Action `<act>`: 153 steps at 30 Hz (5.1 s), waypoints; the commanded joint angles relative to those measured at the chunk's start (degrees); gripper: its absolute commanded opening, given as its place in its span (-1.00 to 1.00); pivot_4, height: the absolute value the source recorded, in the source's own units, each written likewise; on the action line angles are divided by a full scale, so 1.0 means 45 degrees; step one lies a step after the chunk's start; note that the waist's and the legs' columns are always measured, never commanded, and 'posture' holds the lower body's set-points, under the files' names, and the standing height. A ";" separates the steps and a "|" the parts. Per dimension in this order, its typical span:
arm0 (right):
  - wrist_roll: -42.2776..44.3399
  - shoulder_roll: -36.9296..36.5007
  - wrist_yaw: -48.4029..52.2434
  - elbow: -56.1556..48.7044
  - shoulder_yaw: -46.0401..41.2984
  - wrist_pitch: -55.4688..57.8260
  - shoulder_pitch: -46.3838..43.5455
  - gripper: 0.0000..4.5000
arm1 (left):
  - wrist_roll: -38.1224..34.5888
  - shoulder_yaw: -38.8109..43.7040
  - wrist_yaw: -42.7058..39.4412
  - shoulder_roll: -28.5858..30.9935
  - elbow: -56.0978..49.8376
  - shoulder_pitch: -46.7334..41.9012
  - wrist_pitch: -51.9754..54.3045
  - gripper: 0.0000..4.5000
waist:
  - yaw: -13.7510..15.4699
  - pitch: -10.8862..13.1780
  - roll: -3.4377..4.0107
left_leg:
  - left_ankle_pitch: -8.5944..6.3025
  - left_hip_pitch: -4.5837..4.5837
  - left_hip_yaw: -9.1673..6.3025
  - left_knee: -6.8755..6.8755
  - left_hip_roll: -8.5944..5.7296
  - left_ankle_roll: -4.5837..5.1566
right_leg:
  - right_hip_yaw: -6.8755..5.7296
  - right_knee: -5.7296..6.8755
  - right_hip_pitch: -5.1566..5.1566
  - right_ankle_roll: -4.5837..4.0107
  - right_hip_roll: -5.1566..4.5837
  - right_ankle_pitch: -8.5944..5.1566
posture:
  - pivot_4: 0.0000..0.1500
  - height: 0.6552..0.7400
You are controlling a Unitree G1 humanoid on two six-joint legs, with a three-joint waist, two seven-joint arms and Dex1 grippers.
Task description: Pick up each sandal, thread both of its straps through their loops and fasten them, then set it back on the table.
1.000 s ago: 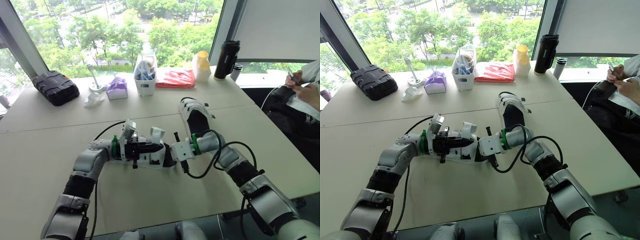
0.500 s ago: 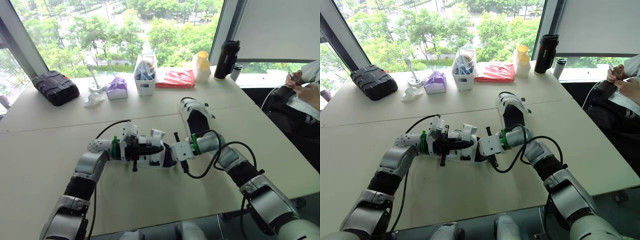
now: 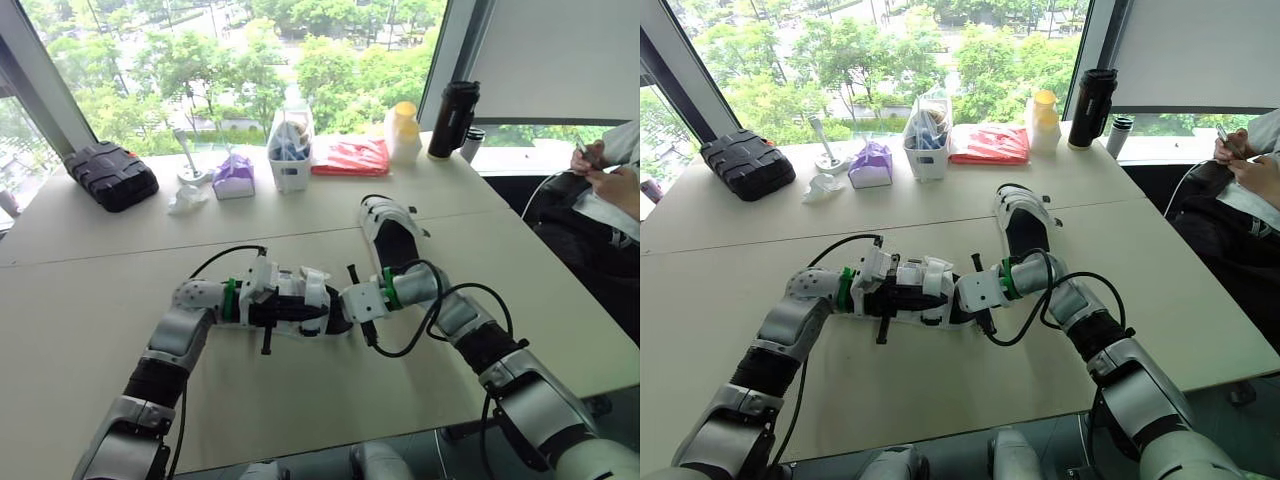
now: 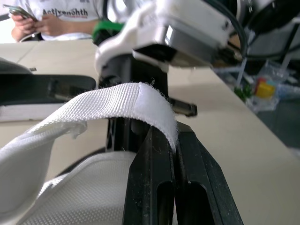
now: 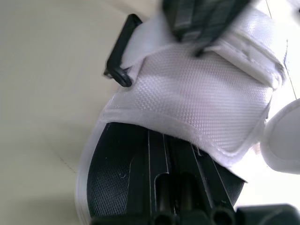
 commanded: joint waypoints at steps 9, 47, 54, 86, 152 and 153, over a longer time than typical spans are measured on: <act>-0.0550 0.0101 0.0242 0.0350 0.0510 0.0168 0.0185 -1.00 | 0.1412 -0.0695 0.0020 0.0571 0.1056 0.0350 -0.2216 -0.97 | 0.0010 -0.0004 0.0005 | -0.0001 0.0003 0.0001 -0.0001 0.0002 0.0003 | 0.0000 0.0001 0.0002 -0.0009 0.0000 -0.0004 | 1.00 1.00; -0.0580 0.0044 0.0305 0.0328 0.0508 0.0043 0.0231 -1.00 | -0.0495 0.0718 0.3964 0.0472 -0.3782 0.5808 0.0977 0.98 | 0.0005 0.0011 0.0023 | -0.0007 -0.0005 -0.0005 -0.0011 0.0018 0.0013 | 0.0009 0.0005 -0.0028 -0.0043 0.0003 -0.0021 | 1.00 1.00; -0.0570 0.0046 0.0282 0.0257 0.0516 0.0120 0.0266 -1.00 | -0.0528 0.0288 0.4288 -0.0296 -0.3719 0.5396 0.1414 0.98 | 0.0054 0.0010 0.0026 | -0.0007 -0.0006 -0.0005 -0.0005 0.0011 0.0013 | 0.0008 0.0004 -0.0017 -0.0041 -0.0005 -0.0020 | 1.00 1.00; -0.0638 0.0118 0.0306 0.0260 0.0487 0.0137 0.0271 -1.00 | -0.0106 -0.1289 0.2567 0.2444 -0.5603 0.7355 0.2794 -0.98 | -0.0032 0.0007 0.0042 | -0.0020 0.0004 -0.0006 -0.0021 0.0021 0.0035 | 0.0008 -0.0006 -0.0015 -0.0046 0.0006 -0.0027 | 1.00 1.00; -0.0948 0.0521 -0.0624 0.1784 0.0556 -0.0662 -0.0692 -1.00 | -0.3919 0.1945 0.3716 -0.0254 0.1124 -0.2846 1.0607 0.56 | -0.0100 0.0084 0.0009 | 0.0001 -0.0003 0.0003 0.0036 0.0001 0.0000 | 0.0002 0.0058 -0.0019 -0.0012 0.0007 0.0005 | 1.00 1.00; -0.0948 0.0522 -0.0630 0.1790 0.0558 -0.0662 -0.0696 -1.00 | -0.3895 0.1992 0.3820 -0.0286 0.1143 -0.2965 1.0660 0.77 | -0.0094 0.0083 0.0010 | 0.0002 -0.0002 0.0003 0.0036 0.0001 -0.0002 | 0.0002 0.0062 -0.0019 -0.0012 0.0007 0.0005 | 1.00 1.00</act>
